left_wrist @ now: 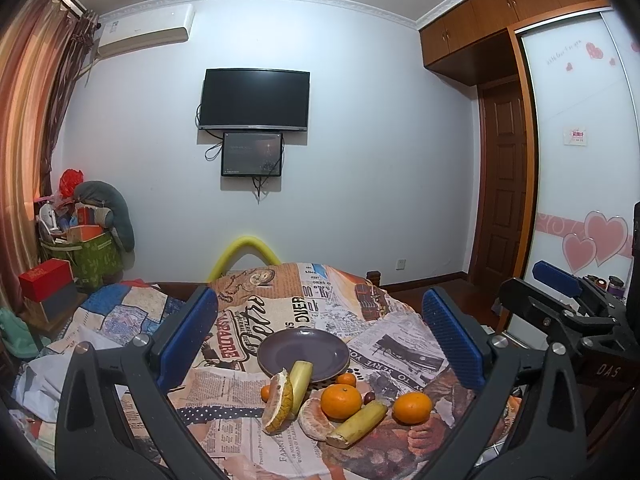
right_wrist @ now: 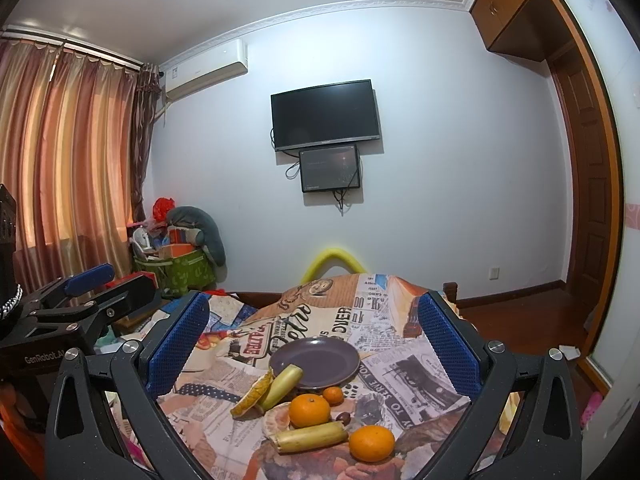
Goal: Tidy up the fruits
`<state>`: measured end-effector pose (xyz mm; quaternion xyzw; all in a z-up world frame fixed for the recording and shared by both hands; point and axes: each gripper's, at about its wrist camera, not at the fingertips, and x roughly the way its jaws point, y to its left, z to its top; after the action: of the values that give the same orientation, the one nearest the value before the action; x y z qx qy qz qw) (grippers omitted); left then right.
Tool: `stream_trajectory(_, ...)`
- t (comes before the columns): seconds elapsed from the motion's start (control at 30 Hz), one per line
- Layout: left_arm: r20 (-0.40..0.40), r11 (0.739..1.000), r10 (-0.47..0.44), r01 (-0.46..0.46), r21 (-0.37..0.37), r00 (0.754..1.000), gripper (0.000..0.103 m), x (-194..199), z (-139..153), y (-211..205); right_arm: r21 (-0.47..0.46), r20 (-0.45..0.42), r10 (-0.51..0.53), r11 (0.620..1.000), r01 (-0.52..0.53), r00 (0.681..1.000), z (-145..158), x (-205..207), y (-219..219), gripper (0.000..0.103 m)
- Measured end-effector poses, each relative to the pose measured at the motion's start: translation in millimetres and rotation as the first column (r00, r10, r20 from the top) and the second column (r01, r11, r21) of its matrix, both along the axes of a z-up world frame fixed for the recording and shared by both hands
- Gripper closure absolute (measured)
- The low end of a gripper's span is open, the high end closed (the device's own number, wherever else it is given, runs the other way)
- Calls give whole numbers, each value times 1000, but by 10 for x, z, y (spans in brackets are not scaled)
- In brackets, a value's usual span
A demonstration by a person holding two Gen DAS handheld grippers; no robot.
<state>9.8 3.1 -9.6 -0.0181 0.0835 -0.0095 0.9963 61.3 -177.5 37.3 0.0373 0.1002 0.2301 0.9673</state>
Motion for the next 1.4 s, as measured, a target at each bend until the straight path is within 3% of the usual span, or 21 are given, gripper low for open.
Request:
stream_trajectory(1.03, -9, 1000, 9, -9, 3, 1000, 0, 76, -67, 10, -9, -9, -2, 1000, 2, 1000, -54, 29, 26, 0)
stream_trajectory(1.23, -112, 1000, -17, 16, -14, 994, 0, 346, -214, 53, -55, -58, -46, 998, 43, 997, -228, 154, -20, 0)
stream_trajectory(1.4, -249, 998, -60, 51, -46, 967, 5, 685, -456, 79, -93, -129, -80, 993, 68, 988, -450, 295, -129, 0)
